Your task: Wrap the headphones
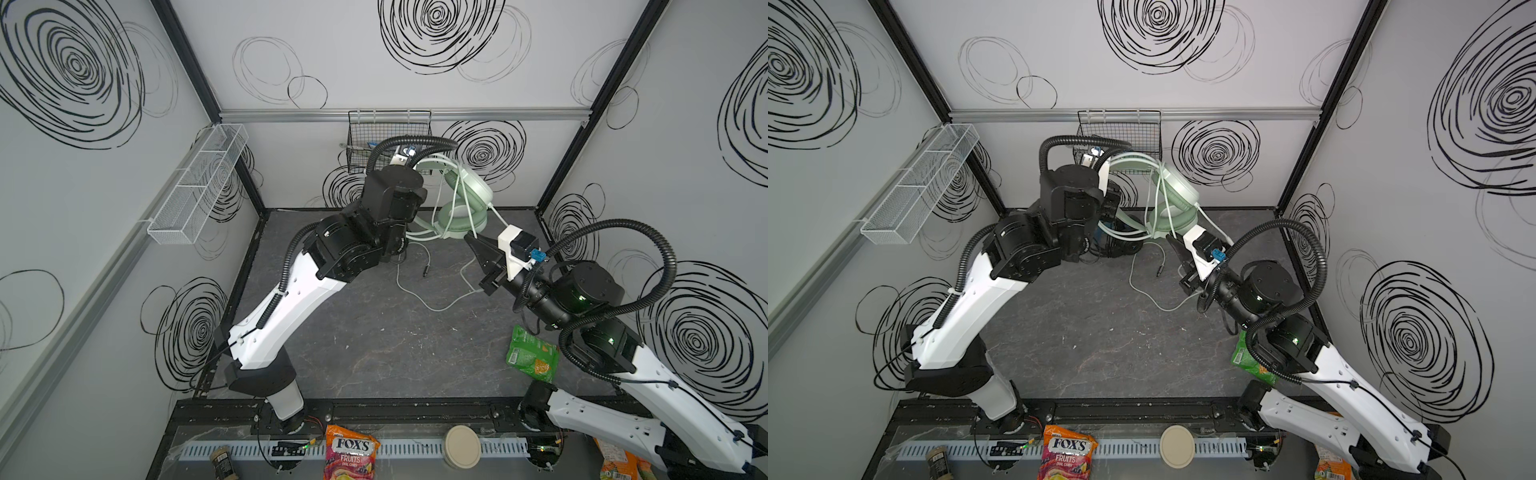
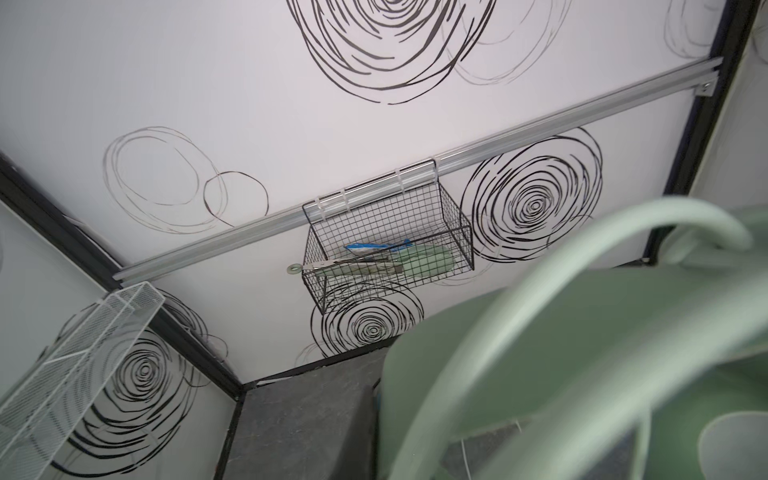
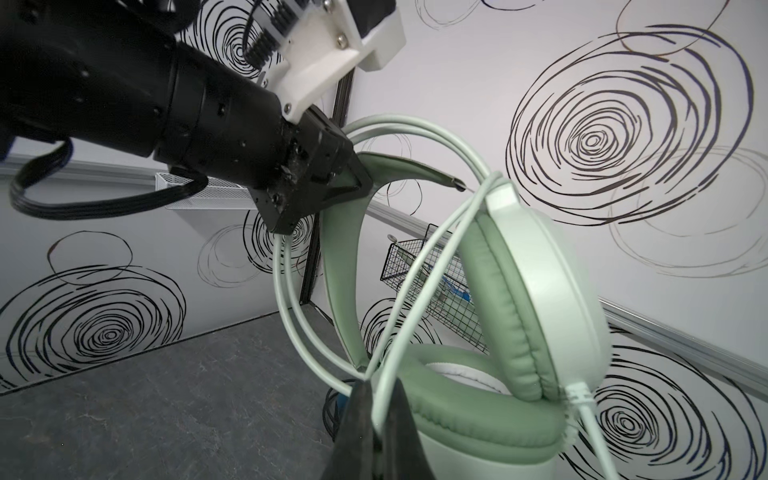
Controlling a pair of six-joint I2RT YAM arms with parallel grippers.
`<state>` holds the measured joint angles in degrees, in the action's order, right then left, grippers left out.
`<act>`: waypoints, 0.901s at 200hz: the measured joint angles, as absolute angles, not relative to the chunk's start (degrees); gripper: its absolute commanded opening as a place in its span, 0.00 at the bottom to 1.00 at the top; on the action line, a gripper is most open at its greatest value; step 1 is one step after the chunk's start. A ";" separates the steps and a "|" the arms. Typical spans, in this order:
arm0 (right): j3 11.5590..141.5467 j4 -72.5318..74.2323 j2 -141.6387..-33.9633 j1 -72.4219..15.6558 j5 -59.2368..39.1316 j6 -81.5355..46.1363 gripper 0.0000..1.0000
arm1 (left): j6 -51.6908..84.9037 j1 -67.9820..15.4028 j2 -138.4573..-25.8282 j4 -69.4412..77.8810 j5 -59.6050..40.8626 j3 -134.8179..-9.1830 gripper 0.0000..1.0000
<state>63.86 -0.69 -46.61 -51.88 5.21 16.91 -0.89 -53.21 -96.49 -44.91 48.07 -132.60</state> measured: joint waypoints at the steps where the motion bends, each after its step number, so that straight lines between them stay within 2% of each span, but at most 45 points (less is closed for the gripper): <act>1: 63.83 -0.58 -46.61 -51.88 5.13 16.86 0.00 | -0.56 -53.12 -96.44 -45.04 47.68 -132.53 0.00; 32: 63.33 1.74 -47.07 -51.90 2.07 14.63 0.05 | 7.01 -51.72 -94.56 -46.17 41.04 -129.21 0.00; 42: 63.02 2.13 -47.22 -51.92 1.30 13.96 0.09 | 9.17 -51.51 -93.97 -45.87 39.24 -127.74 0.00; 64: 62.22 2.31 -47.33 -52.16 -0.10 12.97 0.27 | 13.52 -51.07 -92.12 -44.07 35.68 -123.57 0.00; 158: 56.18 2.61 -41.82 -52.62 -0.80 10.50 0.62 | 19.59 -48.58 -90.54 -41.93 31.64 -123.90 0.00; 180: 52.82 2.70 -39.83 -52.62 -0.82 8.84 0.67 | 19.92 -48.05 -90.52 -43.16 29.87 -125.69 0.00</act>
